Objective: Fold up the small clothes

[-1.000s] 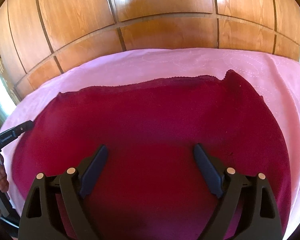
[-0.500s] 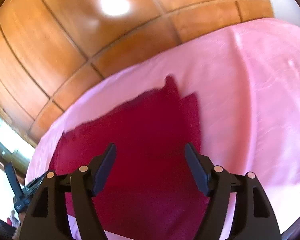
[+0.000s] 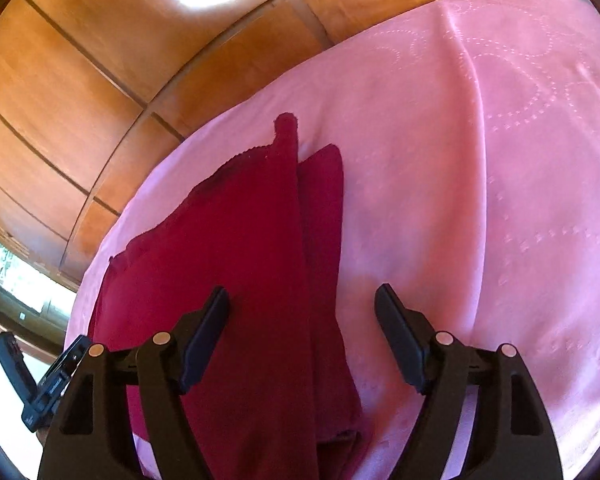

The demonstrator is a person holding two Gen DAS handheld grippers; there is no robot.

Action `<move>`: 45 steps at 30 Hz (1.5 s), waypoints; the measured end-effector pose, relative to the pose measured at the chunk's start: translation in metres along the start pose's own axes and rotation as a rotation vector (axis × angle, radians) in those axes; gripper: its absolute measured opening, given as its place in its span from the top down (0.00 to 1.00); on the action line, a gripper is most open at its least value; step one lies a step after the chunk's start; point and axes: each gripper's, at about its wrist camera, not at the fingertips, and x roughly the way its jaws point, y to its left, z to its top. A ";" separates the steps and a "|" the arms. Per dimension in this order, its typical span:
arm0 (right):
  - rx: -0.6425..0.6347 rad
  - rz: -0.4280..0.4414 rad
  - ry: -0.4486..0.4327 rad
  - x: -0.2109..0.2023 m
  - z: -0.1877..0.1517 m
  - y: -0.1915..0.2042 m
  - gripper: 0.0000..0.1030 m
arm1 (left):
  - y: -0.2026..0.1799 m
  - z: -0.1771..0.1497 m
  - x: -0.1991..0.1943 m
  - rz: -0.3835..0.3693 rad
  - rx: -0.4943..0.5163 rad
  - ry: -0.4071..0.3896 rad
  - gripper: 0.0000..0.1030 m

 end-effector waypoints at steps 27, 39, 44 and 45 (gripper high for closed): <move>-0.086 0.040 0.132 -0.005 -0.008 0.037 0.78 | 0.003 0.001 0.023 -0.039 -0.029 0.030 0.51; -0.174 0.117 0.084 -0.015 0.012 0.126 0.80 | 0.021 0.002 0.012 -0.092 -0.075 0.026 0.53; -0.258 0.194 0.081 -0.008 0.019 0.186 0.81 | 0.038 0.003 0.002 -0.110 -0.107 0.015 0.53; -0.282 0.213 0.088 -0.001 0.018 0.204 0.81 | 0.047 0.005 -0.003 -0.122 -0.127 0.008 0.53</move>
